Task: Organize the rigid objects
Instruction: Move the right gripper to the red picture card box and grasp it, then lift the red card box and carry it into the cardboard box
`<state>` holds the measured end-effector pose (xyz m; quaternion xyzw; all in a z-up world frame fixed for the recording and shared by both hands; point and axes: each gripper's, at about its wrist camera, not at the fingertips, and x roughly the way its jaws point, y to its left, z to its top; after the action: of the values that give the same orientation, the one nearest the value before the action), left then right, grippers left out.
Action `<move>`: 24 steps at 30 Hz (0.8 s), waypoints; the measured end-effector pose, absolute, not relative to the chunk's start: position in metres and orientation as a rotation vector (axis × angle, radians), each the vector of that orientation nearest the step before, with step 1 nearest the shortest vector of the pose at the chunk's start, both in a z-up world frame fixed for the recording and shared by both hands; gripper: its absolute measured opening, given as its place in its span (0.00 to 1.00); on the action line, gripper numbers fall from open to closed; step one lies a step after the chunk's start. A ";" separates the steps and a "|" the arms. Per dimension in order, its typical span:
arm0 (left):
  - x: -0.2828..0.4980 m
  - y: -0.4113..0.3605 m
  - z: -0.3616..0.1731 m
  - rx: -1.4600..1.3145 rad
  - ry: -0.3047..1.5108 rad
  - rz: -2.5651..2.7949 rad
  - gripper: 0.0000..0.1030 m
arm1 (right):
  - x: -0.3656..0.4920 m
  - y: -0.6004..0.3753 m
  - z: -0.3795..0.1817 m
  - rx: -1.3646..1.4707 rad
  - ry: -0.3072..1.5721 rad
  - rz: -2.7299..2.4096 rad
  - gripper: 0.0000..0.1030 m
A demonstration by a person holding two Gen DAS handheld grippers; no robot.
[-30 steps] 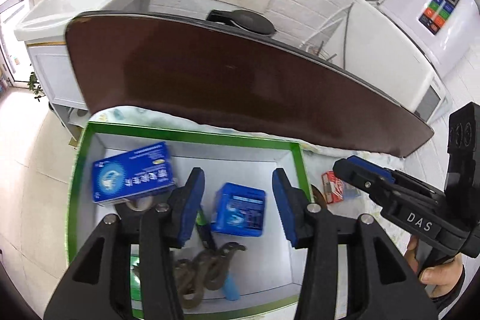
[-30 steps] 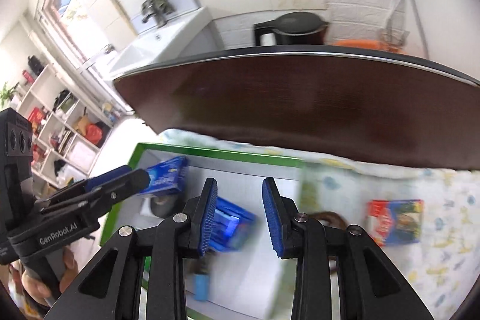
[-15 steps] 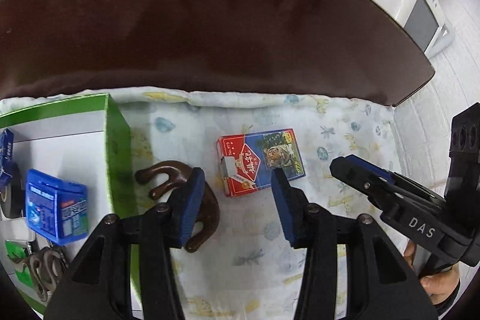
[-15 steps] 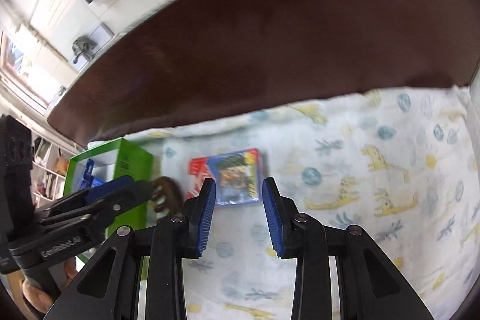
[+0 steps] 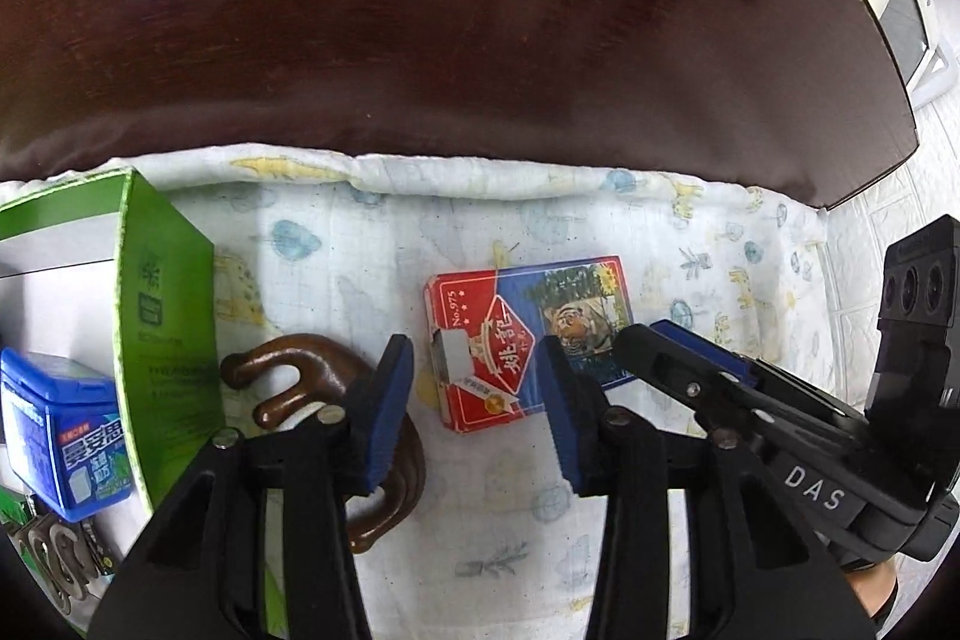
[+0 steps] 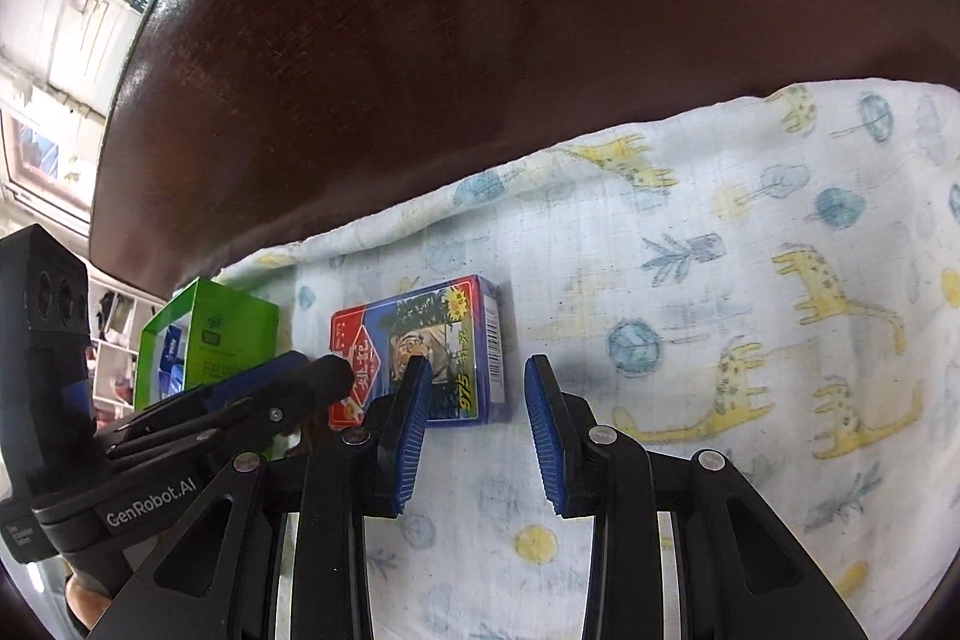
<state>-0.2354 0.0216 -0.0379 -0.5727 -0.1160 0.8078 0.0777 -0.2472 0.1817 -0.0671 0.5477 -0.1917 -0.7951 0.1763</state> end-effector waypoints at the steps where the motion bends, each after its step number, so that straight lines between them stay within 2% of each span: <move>1: -0.235 0.020 -0.040 -1.723 -0.352 2.408 0.31 | -0.248 0.181 -0.068 1.550 -0.543 -2.248 0.34; 15: -0.235 0.026 -0.051 -1.706 -0.371 2.373 0.27 | -0.250 0.167 -0.077 1.554 -0.522 -2.246 0.32; 24: -0.226 0.029 -0.019 -1.603 -0.323 2.410 0.27 | -0.237 0.168 -0.054 1.490 -0.527 -2.294 0.32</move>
<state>-0.2264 0.0285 -0.0192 -0.5468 -0.1101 0.8220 0.1144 -0.2369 0.1677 -0.0543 0.5266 -0.1863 -0.8103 0.1771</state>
